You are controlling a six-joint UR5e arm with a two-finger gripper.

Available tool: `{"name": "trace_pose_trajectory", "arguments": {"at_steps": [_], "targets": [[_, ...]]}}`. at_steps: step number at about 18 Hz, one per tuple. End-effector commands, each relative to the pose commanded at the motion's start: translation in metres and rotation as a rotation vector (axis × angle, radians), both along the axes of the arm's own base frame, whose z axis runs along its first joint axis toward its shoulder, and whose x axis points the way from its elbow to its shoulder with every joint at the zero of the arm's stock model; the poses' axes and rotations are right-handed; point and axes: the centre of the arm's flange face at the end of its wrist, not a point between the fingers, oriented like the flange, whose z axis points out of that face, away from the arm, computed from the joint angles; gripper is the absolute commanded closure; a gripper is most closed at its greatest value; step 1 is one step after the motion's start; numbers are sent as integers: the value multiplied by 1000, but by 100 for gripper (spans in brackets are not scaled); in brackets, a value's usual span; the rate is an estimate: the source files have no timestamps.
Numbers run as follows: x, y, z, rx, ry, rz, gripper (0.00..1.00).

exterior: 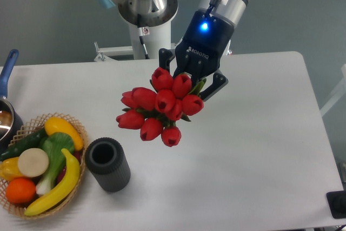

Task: Insert the flowers into the vase
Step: 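Carry the red tulip bunch in the gripper over the black vase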

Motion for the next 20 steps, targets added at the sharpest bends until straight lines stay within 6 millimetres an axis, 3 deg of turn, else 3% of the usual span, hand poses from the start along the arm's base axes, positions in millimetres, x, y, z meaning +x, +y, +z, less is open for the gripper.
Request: {"name": "trace_pose_trajectory", "arguments": {"at_steps": [2, 4, 9, 15, 20], "targets": [[4, 0, -7, -6, -11, -5, 69], [20, 15, -9, -8, -13, -42, 69], [32, 31, -14, -4, -28, -83, 69], [52, 63, -25, 83, -54, -202, 69], [65, 78, -31, 190, -101, -312, 69]]}}
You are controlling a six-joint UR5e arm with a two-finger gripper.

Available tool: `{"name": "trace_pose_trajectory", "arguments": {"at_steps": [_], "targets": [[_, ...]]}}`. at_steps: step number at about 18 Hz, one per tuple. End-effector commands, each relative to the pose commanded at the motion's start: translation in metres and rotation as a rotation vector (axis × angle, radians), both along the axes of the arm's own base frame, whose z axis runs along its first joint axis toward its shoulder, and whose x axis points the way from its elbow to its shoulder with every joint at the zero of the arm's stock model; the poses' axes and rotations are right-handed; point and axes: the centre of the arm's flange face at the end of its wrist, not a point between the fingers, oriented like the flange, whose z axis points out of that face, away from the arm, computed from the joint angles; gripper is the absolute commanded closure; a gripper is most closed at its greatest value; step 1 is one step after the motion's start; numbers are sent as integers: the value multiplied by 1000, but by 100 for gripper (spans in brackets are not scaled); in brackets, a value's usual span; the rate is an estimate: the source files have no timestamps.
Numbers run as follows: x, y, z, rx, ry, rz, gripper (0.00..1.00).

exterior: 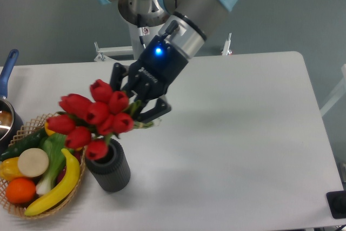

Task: Insert the flowers into the vase
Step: 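Carry the red tulip bunch in the gripper over the black vase, then lower the tulip stems into the black vase opening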

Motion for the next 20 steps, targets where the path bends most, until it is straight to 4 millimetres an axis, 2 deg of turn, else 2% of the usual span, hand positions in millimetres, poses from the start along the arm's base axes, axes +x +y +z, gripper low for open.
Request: {"name": "trace_pose_trajectory", "arguments": {"at_steps": [2, 8, 11, 14, 20], "targets": [[10, 10, 1, 47, -28, -62, 69], [10, 26, -20, 142, -121, -171, 69], [16, 33, -27, 147, -121, -192, 69], [14, 35, -26, 149, -122, -194, 69], [12, 53, -36, 145, -130, -214, 69]]}}
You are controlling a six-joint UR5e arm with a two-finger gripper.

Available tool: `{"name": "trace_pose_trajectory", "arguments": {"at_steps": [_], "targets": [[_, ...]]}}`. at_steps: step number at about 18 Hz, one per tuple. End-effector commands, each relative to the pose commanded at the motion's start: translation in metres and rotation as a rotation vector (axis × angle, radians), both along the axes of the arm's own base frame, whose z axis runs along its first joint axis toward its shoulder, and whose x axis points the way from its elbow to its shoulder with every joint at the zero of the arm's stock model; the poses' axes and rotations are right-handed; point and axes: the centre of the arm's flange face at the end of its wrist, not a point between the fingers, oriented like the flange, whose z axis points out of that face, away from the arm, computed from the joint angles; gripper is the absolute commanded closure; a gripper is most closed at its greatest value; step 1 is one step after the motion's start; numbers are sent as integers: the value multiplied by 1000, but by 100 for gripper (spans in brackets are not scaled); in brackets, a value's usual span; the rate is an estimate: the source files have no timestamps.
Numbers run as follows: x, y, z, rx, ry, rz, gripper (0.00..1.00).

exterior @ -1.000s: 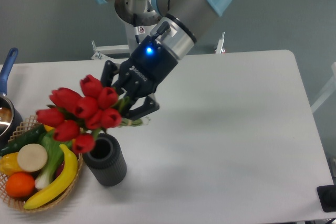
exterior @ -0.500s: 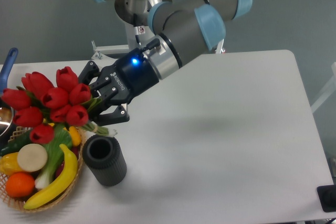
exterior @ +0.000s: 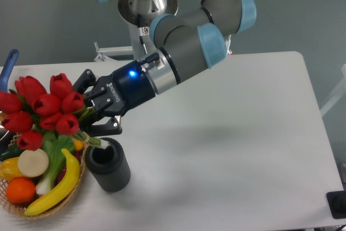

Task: Insert the flowers into the vase
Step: 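Lower the tulip stems into the black vase opening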

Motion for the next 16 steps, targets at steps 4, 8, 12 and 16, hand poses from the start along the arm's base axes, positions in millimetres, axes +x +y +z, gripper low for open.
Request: {"name": "trace_pose_trajectory", "arguments": {"at_steps": [4, 8, 12, 16], "targets": [[-4, 5, -9, -8, -9, -2, 69], [-5, 4, -12, -6, -19, -3, 69], [-7, 3, -30, -17, -58, -9, 69], [-7, 0, -37, -21, -79, -12, 68]]}}
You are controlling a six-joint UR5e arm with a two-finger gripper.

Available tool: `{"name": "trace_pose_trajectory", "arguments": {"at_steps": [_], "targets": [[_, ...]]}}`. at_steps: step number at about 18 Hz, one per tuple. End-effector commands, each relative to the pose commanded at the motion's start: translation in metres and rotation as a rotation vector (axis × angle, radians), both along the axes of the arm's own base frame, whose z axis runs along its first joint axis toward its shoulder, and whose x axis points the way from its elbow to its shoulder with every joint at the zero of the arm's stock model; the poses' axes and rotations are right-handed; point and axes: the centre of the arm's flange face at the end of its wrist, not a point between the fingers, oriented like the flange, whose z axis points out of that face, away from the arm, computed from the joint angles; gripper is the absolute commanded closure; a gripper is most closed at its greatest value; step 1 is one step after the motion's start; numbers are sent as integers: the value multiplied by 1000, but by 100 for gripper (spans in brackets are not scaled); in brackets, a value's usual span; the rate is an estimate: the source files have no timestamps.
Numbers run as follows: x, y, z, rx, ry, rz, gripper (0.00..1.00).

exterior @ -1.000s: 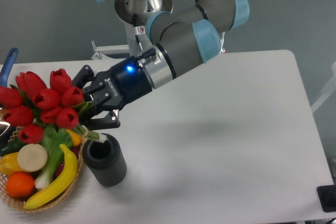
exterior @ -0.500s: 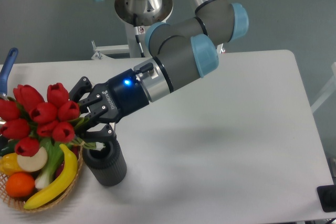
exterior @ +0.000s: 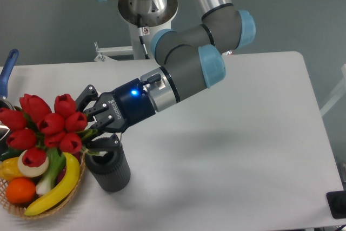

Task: Insert the flowers into the vase
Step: 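Lower the tulip stems into the black vase opening, then push the tulips further down into the vase, straightening the bunch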

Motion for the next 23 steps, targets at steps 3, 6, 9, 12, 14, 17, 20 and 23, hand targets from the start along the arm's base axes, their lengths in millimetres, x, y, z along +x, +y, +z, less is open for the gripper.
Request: {"name": "trace_pose_trajectory", "arguments": {"at_steps": [3, 6, 9, 12, 14, 17, 20, 23], "targets": [[0, -1, -2, 1, -9, -2, 68], [-3, 2, -13, 0, -10, -3, 68], [-6, 4, -22, 2, -6, -4, 66], [-7, 2, -26, 4, -6, -3, 66], [-9, 0, -33, 2, -6, 1, 66], [-7, -3, -43, -10, -18, 3, 66], [-6, -4, -48, -7, -15, 1, 66], [-3, -6, -57, -9, -17, 0, 66]]}}
